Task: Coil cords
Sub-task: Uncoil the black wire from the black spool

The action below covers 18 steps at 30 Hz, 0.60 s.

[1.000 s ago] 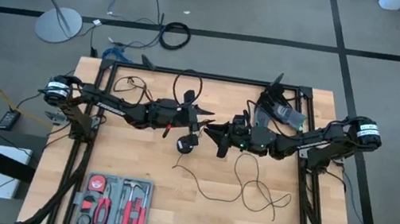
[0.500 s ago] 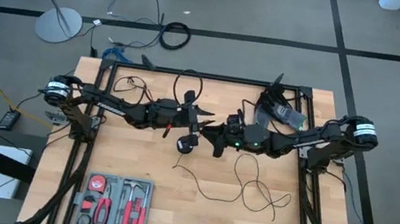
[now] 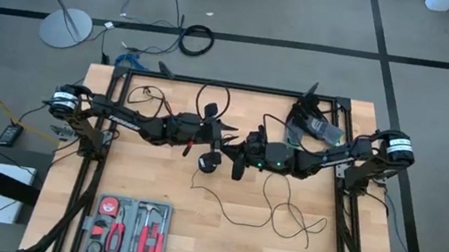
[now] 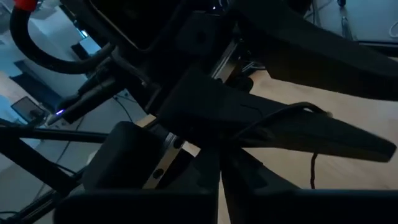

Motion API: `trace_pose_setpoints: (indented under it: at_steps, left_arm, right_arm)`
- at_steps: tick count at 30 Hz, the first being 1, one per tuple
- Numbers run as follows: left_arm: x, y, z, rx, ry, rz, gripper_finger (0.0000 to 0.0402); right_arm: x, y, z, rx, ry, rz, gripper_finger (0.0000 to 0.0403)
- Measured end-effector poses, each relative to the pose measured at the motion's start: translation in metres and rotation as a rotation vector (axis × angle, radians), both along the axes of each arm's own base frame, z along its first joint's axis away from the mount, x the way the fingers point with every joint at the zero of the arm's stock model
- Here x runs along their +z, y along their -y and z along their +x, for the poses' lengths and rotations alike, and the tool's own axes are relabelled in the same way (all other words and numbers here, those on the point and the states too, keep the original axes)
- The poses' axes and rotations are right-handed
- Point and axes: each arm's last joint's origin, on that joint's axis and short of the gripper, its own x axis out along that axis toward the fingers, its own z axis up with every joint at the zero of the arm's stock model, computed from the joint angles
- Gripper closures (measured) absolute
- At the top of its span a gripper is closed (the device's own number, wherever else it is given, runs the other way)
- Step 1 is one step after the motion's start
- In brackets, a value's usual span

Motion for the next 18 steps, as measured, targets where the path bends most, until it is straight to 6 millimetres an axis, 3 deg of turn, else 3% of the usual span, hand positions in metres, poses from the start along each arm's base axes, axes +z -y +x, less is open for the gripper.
trace_pose_setpoints:
  at_steps: [18]
  left_arm:
    - [0.006, -0.009, -0.001, 0.14, 0.065, 0.024, 0.0296]
  right_arm:
    - [-0.017, -0.057, -0.012, 0.202, -0.182, 0.046, 0.0402]
